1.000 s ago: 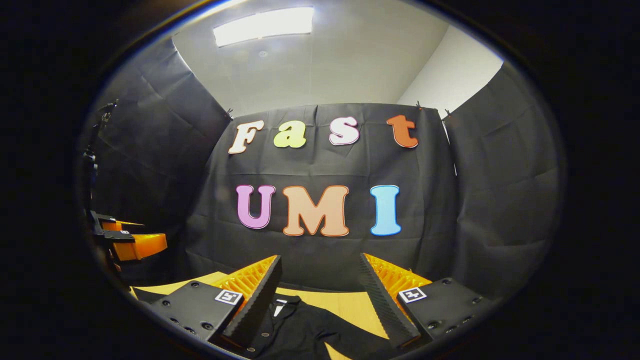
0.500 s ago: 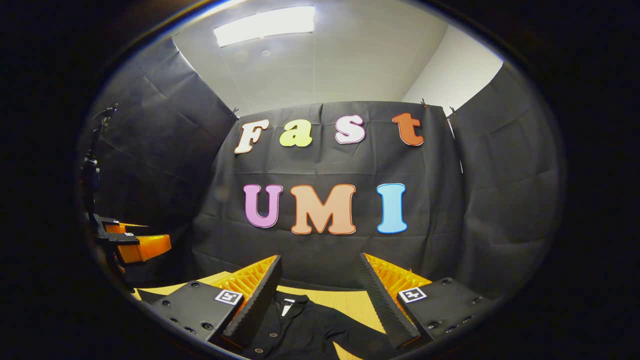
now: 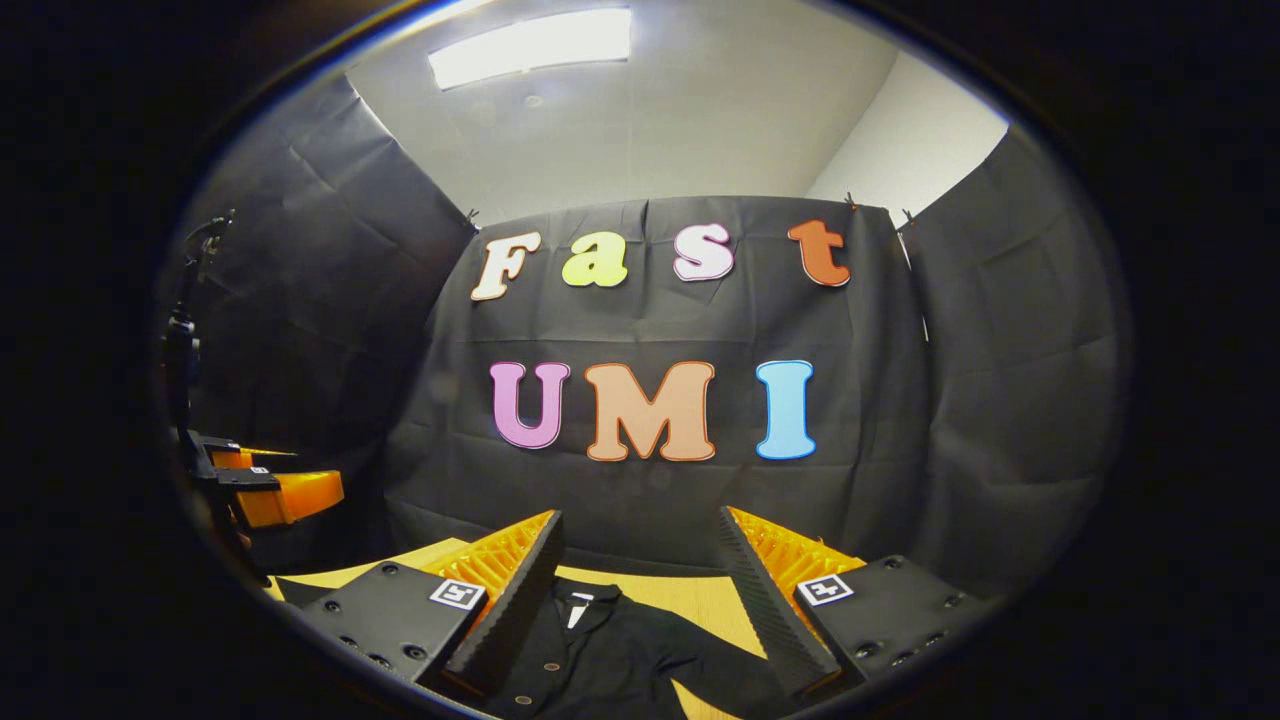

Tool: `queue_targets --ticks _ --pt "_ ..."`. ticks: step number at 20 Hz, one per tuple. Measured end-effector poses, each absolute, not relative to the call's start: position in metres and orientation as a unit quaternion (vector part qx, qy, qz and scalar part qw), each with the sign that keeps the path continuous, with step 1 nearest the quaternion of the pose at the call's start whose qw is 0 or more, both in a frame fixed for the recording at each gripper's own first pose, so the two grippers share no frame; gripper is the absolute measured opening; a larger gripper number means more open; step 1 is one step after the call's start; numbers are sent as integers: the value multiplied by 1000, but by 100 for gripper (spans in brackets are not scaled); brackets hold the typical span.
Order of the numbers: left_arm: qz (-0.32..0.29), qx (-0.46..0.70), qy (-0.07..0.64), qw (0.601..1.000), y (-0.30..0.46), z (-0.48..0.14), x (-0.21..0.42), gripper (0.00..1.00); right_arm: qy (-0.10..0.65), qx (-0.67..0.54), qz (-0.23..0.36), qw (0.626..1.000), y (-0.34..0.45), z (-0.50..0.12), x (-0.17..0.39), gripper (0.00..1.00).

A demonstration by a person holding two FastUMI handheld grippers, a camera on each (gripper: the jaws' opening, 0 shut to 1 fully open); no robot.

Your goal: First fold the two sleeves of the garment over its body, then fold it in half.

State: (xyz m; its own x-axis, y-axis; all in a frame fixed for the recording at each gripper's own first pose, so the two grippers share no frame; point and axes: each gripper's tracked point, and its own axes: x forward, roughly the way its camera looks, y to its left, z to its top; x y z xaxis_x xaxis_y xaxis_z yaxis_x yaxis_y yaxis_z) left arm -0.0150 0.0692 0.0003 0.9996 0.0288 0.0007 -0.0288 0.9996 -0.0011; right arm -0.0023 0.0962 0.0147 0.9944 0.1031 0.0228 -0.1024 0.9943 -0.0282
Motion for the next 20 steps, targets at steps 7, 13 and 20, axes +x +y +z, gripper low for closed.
queue_targets --ticks 7,13,20 --pt "17 1 7 1000 72 -2 -14 94 -5 -15 56 998 98 10 -1 96" --pt "14 -3 10 1000 66 -3 -9 94 5 -14 58 998 89 8 6 97" --pt "3 -2 4 1000 49 3 -2 94 29 -44 53 997 44 -6 15 99"
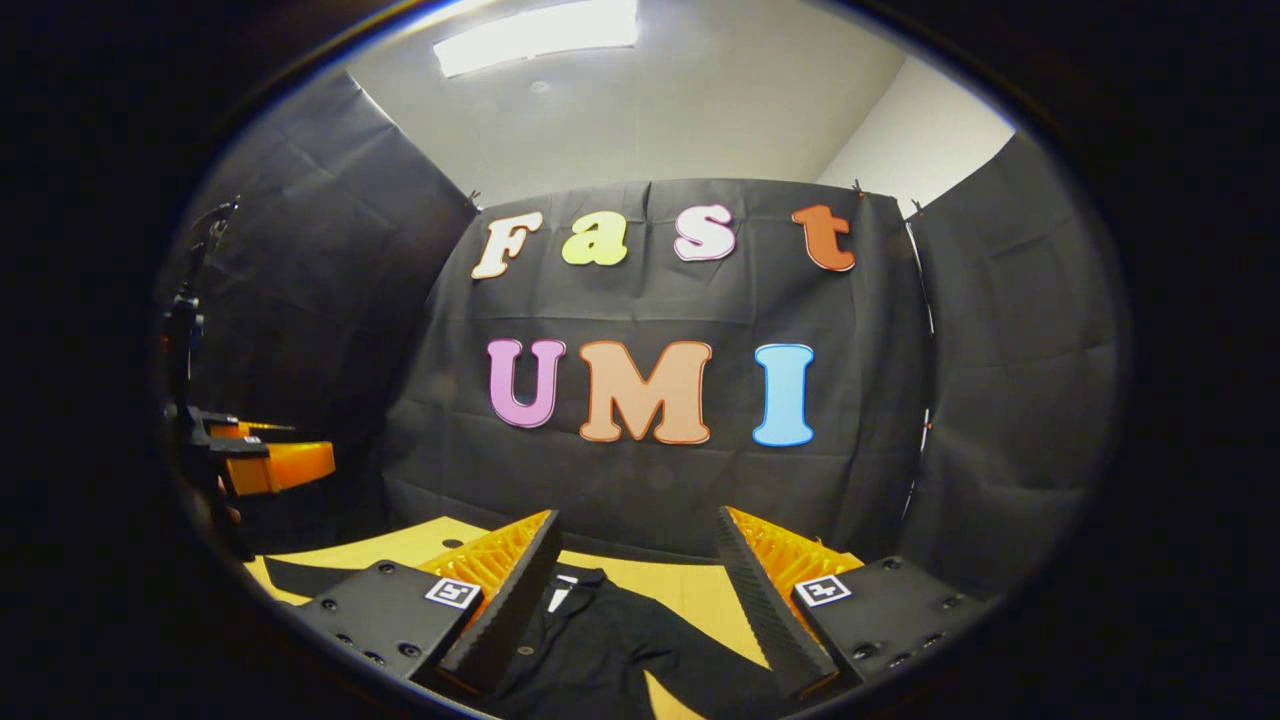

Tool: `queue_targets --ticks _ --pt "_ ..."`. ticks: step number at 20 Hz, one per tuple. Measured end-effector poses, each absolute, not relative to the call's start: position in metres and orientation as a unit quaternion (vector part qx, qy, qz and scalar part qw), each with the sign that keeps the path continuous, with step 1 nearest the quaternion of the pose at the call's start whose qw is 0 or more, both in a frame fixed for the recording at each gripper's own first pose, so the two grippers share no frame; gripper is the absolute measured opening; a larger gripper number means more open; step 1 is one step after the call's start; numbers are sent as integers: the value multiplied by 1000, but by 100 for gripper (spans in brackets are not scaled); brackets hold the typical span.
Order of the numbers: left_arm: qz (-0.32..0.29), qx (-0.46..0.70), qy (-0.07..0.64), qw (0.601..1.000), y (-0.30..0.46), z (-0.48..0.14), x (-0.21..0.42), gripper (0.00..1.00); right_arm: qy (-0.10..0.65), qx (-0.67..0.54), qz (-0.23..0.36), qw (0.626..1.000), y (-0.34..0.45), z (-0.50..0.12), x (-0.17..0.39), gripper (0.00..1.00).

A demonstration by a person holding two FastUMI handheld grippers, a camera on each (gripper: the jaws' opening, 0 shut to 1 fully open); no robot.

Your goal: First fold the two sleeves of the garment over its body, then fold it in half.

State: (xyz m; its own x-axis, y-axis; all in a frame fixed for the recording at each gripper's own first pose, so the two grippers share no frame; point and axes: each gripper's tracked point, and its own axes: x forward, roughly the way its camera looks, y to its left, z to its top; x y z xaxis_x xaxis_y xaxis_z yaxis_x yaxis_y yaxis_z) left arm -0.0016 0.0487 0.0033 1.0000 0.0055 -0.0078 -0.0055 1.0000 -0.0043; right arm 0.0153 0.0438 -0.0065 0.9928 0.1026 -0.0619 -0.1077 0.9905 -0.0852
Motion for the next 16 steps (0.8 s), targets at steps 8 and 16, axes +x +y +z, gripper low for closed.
queue_targets --ticks 8,16 --pt "-2 -3 11 1000 15 -3 6 94 143 -78 7 987 -69 -79 21 98" --pt "-1 -5 28 1000 -35 -22 9 94 300 -49 -4 953 -150 -187 3 98"
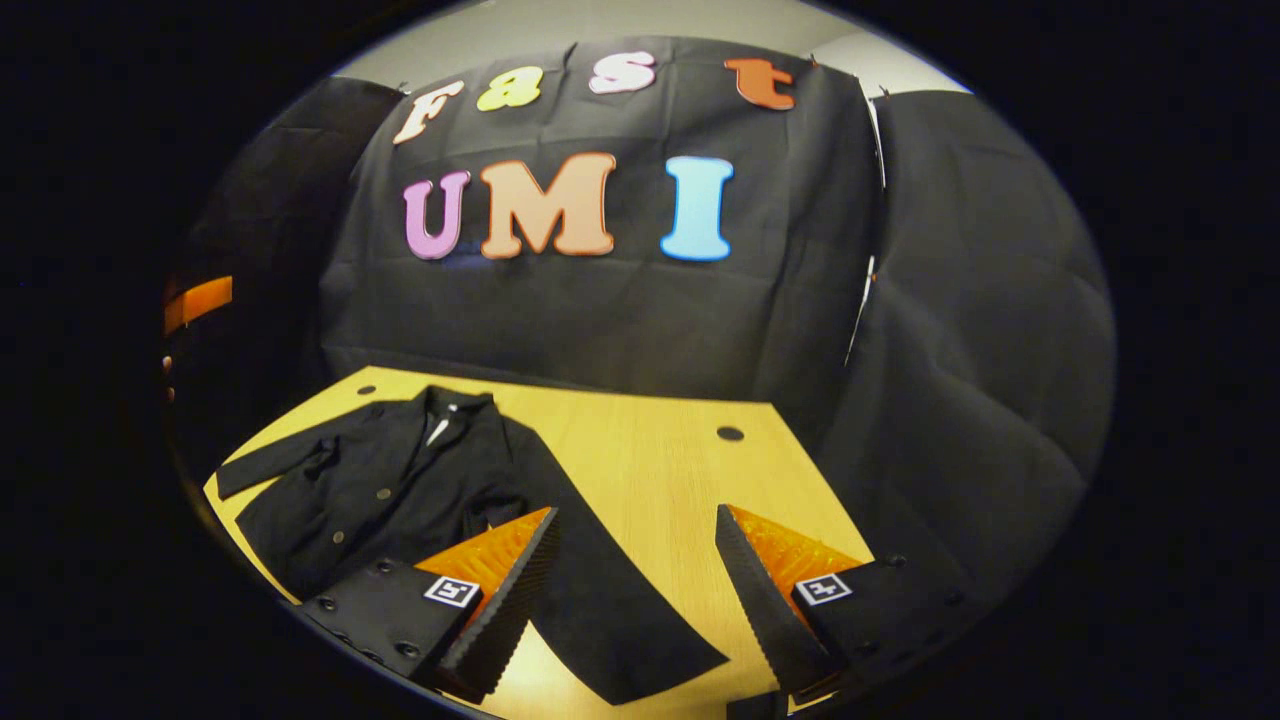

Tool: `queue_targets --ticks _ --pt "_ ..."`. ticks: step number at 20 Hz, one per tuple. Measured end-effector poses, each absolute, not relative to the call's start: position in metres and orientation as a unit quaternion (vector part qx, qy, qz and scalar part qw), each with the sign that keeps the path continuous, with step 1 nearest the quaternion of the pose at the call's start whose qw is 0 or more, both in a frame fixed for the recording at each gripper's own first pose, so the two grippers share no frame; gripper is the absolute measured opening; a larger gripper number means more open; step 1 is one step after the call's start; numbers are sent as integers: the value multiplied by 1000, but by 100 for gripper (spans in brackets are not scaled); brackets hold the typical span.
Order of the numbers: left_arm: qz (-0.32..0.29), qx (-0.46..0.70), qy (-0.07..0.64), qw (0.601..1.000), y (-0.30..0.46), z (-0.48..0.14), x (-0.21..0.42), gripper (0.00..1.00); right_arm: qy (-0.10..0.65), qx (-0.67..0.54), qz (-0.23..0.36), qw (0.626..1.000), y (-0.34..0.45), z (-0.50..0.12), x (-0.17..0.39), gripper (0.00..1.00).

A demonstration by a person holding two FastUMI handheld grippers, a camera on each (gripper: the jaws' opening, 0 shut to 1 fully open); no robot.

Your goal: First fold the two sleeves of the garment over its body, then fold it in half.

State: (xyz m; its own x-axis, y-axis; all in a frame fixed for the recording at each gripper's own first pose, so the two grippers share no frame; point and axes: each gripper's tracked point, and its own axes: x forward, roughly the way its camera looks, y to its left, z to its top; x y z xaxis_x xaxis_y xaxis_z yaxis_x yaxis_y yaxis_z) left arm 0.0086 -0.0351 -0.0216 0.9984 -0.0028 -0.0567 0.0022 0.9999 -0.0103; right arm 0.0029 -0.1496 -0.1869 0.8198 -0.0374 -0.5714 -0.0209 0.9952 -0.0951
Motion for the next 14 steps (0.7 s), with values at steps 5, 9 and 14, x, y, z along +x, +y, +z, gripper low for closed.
queue_targets --ticks 5,9,14 --pt "-3 -1 35 999 -69 -33 7 94 384 -65 19 921 -172 -252 -15 99" --pt "3 5 44 999 -78 -40 6 94 458 -63 39 886 -182 -302 -43 99" --pt "15 2 47 999 -78 -41 8 94 505 -53 43 861 -193 -337 -56 99"
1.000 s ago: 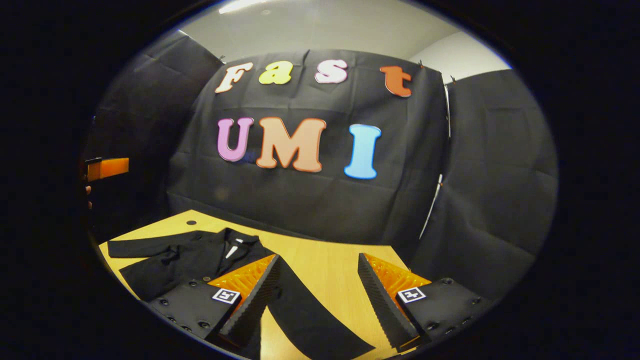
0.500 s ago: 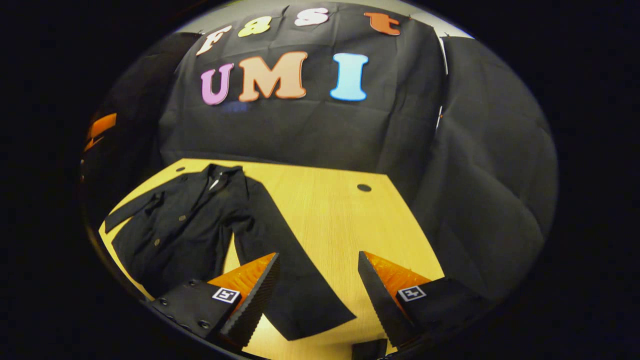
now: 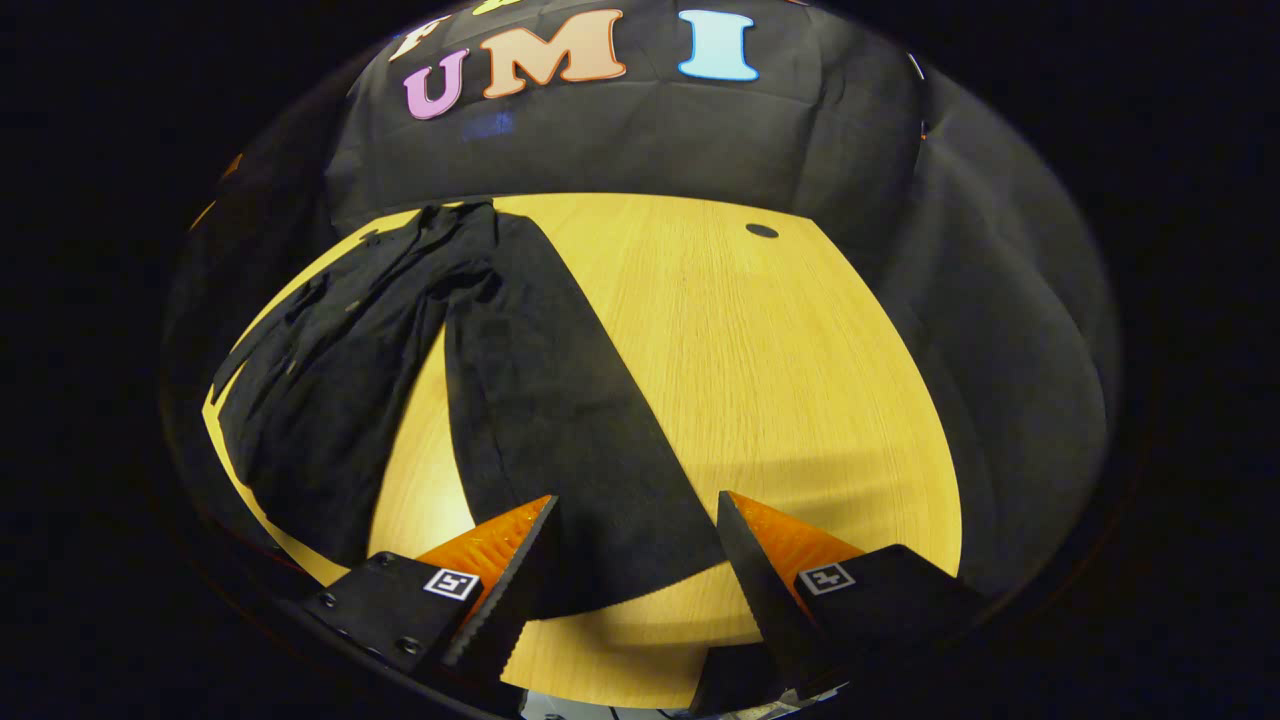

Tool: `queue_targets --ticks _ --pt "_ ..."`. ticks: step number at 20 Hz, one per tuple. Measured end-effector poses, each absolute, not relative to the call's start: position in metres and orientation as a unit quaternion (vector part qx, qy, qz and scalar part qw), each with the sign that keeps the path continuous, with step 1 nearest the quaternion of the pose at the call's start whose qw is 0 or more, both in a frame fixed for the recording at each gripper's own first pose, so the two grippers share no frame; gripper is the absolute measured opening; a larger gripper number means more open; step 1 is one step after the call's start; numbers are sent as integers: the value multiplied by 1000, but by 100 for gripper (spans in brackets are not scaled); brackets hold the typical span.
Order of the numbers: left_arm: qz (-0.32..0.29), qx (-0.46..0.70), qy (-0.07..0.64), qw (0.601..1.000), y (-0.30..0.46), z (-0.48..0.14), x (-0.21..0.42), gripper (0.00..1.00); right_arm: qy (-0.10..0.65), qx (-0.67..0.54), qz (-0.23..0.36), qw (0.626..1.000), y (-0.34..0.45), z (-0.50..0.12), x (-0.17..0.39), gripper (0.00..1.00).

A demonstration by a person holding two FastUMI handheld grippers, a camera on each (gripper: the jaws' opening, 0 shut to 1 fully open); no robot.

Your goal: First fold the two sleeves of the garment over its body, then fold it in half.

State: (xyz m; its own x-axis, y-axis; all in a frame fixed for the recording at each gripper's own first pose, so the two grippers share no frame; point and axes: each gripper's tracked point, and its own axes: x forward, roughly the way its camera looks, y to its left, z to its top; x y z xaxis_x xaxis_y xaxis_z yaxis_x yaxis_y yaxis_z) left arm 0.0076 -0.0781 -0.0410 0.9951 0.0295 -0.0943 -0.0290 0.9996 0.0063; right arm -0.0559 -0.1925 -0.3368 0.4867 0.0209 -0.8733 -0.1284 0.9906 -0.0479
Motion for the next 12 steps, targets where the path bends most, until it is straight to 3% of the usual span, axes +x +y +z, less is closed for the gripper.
queue_targets --ticks 5,7,10,12 --pt "18 -6 67 998 -78 -48 8 94 518 -48 51 853 -193 -350 -68 100" --pt "16 -6 66 998 -78 -47 7 94 510 -38 41 858 -190 -353 -67 96" --pt "23 -3 66 998 -72 -48 7 94 494 -39 48 867 -184 -356 -69 71" --pt "27 -2 72 997 -67 -50 5 94 475 -49 36 878 -177 -356 -68 32"
